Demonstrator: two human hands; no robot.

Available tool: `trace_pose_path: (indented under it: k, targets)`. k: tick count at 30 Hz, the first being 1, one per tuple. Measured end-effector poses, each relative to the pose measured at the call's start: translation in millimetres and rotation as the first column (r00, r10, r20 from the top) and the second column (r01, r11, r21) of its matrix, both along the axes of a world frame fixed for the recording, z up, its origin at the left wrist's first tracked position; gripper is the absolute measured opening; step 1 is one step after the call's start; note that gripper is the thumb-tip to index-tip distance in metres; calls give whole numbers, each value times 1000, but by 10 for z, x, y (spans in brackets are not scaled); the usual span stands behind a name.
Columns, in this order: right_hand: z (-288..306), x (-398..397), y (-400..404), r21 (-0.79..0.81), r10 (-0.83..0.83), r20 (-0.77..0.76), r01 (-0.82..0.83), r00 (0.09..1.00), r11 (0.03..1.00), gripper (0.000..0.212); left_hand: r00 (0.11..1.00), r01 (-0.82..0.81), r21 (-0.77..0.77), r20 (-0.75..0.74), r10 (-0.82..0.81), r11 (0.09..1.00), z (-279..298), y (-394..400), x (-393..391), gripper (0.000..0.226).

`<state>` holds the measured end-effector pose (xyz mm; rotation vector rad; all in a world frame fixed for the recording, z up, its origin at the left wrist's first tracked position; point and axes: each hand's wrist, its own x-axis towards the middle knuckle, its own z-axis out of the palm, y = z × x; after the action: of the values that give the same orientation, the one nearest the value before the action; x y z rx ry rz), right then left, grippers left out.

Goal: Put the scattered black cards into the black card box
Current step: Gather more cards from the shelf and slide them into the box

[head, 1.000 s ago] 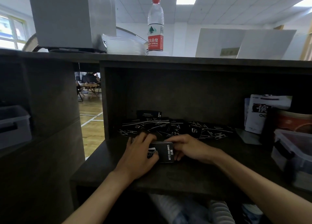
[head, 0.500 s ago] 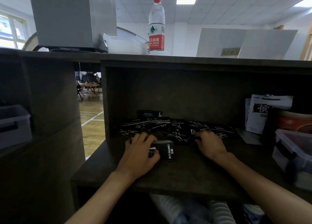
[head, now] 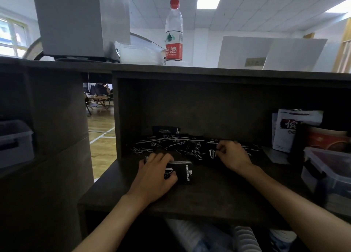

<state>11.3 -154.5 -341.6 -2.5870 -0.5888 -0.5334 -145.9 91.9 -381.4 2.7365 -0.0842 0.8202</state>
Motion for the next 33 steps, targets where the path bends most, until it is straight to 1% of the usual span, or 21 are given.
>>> trace_pose_path:
  k: [2, 4, 6, 8, 10, 12, 13, 14, 15, 16, 17, 18, 19, 20, 21, 23, 24, 25, 27, 29, 33]
  targets:
    - [33, 195, 44, -106, 12, -66, -18, 998, 994, 43, 1000, 0, 0, 1, 0, 1000, 2, -2, -1, 29]
    - [64, 354, 103, -157, 44, -185, -74, 982, 985, 66, 1000, 2, -6, 3, -1, 1000, 6, 0, 5, 29]
    - [77, 501, 145, -184, 62, -301, -122, 951, 975, 80, 1000, 7, -14, -2, -7, 1000, 5, 2, 17, 28]
    - [86, 606, 161, -209, 21, -397, -112, 918, 971, 91, 1000, 10, -18, -1, -10, 1000, -4, -2, 28, 28]
    - [107, 659, 170, -217, -12, -430, -91, 903, 972, 95, 1000, 11, -7, 7, -10, 1000, -13, -2, 37, 30]
    - [94, 671, 172, -238, -32, -367, -61, 930, 969, 93, 1000, 11, 2, 7, -11, 1000, -18, 0, 40, 33]
    - [92, 655, 169, -226, -42, -315, -32, 948, 974, 85, 1000, 12, 5, -2, -12, 1000, -17, 4, 40, 36]
    - [88, 634, 158, -166, -40, -256, -3, 966, 986, 70, 1000, 12, 11, -16, -12, 1000, -15, 8, 42, 39]
    - [83, 621, 140, -31, -27, -218, 20, 976, 999, 50, 1000, 11, 21, -29, -10, 1000, -15, 10, 42, 43]
    - [80, 579, 127, 167, -10, -208, 46, 978, 985, 29, 999, 9, 31, -35, -8, 999, -12, 11, 41, 46]
    - [75, 510, 124, 373, 20, -215, 63, 976, 926, 12, 999, 8, 37, -36, -7, 999, -10, 10, 37, 49]
    - [75, 405, 128, 543, 59, -223, 74, 973, 836, 10, 999, 7, 37, -32, -5, 999, -5, 6, 34, 51]
    - [68, 289, 143, 650, 96, -242, 88, 966, 755, 16, 1000, 5, 39, -27, -4, 999, -3, 0, 30, 52]
    - [43, 154, 162, 697, 140, -271, 93, 952, 711, 17, 1000, 4, 45, -16, -3, 999, -2, -6, 30, 53]
    - [4, 12, 195, 704, 209, -309, 76, 928, 706, 15, 1000, 4, 51, -3, -4, 999, -5, -11, 27, 55]
    - [-101, -281, 285, 680, 405, -410, -22, 817, 733, 12, 1000, 15, 45, 22, -16, 999, -8, -16, 21, 57]
    - [-141, -423, 325, 650, 471, -455, -81, 756, 756, 15, 999, 28, 27, 32, -29, 999, -11, -19, 21, 60]
    - [-160, -541, 363, 604, 502, -481, -143, 719, 784, 20, 998, 41, -2, 39, -41, 999, -17, -20, 19, 64]
    - [-140, -723, 432, 528, 524, -484, -243, 701, 813, 28, 997, 57, -62, 48, -54, 996, -31, -15, 14, 75]
    - [-78, -836, 462, 523, 549, -469, -283, 692, 804, 34, 997, 64, -76, 49, -60, 995, -47, -7, 10, 79]
    - [34, -910, 464, 479, 556, -493, -324, 670, 816, 34, 998, 52, 7, 44, -52, 999, -38, 6, 25, 64]
